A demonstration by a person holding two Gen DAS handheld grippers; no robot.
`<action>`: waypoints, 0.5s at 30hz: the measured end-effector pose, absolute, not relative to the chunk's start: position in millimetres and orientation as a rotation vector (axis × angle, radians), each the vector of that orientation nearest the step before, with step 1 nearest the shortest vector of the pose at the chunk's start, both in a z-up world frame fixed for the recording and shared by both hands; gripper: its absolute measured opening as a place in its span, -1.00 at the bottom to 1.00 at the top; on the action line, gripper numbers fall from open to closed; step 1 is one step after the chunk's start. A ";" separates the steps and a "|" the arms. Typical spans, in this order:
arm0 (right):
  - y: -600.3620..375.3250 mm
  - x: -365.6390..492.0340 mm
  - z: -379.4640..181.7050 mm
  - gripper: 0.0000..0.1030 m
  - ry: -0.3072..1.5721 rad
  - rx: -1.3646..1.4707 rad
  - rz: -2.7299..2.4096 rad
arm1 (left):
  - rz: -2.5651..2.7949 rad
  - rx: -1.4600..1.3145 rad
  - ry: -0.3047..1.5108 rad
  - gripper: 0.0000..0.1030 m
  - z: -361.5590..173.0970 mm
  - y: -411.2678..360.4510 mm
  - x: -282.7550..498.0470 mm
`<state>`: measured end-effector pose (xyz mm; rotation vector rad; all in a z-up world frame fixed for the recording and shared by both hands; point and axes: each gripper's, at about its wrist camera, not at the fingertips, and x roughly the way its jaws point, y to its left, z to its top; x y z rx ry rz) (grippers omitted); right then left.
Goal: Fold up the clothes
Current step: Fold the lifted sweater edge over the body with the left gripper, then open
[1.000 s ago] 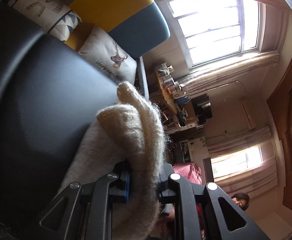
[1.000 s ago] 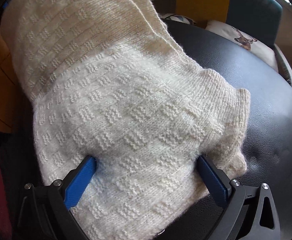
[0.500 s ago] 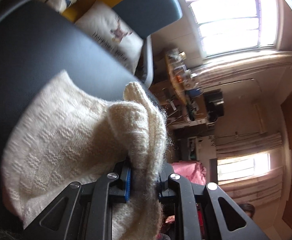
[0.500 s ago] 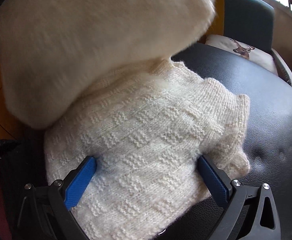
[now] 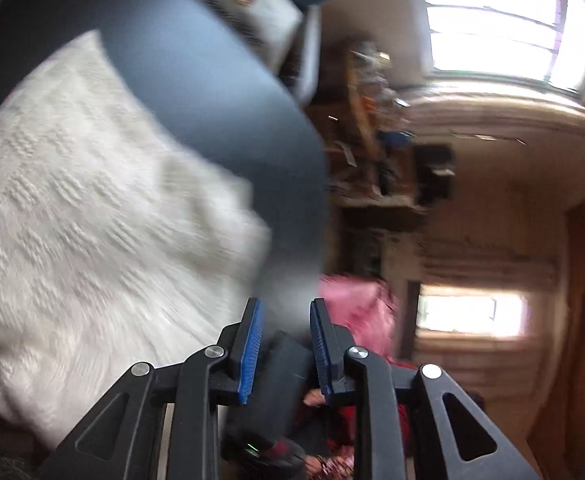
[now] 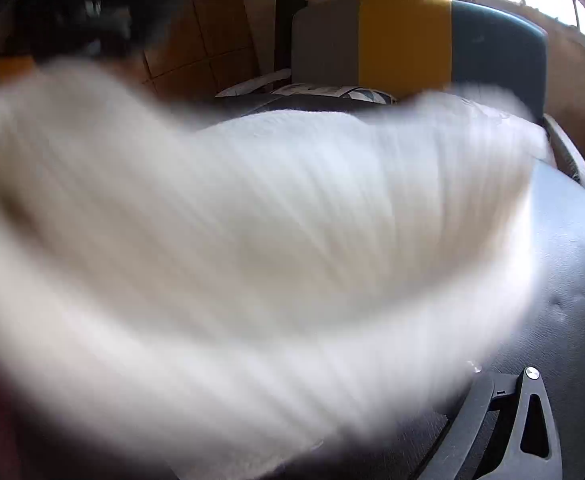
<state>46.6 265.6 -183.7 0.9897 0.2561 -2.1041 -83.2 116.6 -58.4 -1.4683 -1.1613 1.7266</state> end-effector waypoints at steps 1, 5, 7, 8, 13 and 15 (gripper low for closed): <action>267.6 50.7 -181.9 1.00 0.264 0.995 -2.107 | 1.745 -1.439 -1.142 -0.56 -51.4 112.2 -81.4; 286.8 77.5 -175.2 1.00 0.292 1.047 -2.099 | 1.876 -1.383 -1.098 -0.56 -46.3 70.8 -82.7; 303.3 84.6 -171.0 1.00 0.292 1.074 -2.100 | 1.960 -1.385 -1.098 -0.56 -54.8 41.6 -83.6; 311.7 87.3 -164.8 1.00 0.275 1.069 -2.109 | 1.999 -1.392 -1.105 -0.56 -60.5 27.4 -82.3; 318.4 99.5 -118.5 1.00 0.158 0.973 -2.104 | 2.104 -1.419 -1.115 -0.56 -98.9 -25.6 -64.9; 298.1 80.8 -121.9 1.00 0.120 1.023 -1.997 | 2.128 -1.404 -1.053 -0.56 -104.6 -28.4 -55.6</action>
